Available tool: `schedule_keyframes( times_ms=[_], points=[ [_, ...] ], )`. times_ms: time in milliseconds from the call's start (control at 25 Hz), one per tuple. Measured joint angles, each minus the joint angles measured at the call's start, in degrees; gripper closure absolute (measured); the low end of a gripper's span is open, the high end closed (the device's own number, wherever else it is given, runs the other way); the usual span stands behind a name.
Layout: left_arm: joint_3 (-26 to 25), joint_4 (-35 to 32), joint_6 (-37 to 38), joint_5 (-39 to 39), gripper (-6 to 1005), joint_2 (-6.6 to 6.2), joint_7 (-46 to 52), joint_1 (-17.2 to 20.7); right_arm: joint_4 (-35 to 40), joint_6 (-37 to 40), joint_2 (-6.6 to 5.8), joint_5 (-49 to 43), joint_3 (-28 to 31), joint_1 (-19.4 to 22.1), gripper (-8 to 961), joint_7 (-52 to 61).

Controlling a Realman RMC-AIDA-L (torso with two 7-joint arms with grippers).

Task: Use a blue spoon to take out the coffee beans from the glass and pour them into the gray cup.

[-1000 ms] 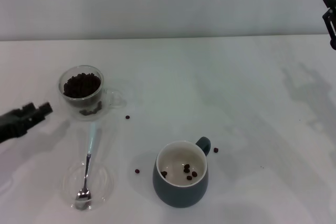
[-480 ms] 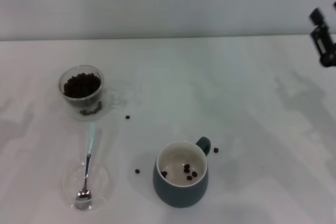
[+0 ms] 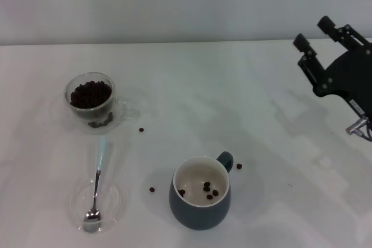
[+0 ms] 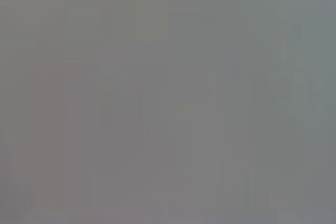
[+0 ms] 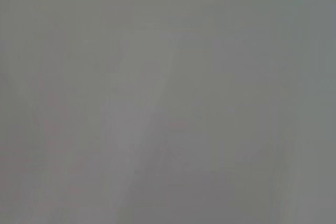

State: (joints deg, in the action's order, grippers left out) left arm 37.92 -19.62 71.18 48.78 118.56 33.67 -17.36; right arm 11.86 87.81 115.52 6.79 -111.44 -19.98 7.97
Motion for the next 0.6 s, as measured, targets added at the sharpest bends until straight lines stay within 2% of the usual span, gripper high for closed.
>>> schedule_keyframes(
  times_ms=[160,200,360,480,600],
  points=[
    [-0.04,0.0,-0.63,-4.29,400,-0.03,-2.98,0.48,0.62,-0.24,0.04,0.22,-0.76,0.1,374,5.12],
    [-0.04,0.0,-0.63,-4.29,400,-0.03,-2.98,0.48,0.62,-0.26,0.04,0.24,-0.8,0.16,370,9.49],
    [-0.91,1.2,-1.03,-4.75,399,0.11,-7.35,-0.22,0.57,0.27,0.05,0.29,-1.9,0.83,355,13.47],
    [-1.91,2.89,-1.4,-4.86,399,0.12,-10.23,-1.66,0.54,1.71,0.17,0.32,-3.53,2.2,282,13.5],
    [-2.6,2.93,-1.39,-4.92,399,0.0,-10.41,-0.99,1.26,0.54,0.32,0.37,-6.45,2.12,209,13.35]
  ],
)
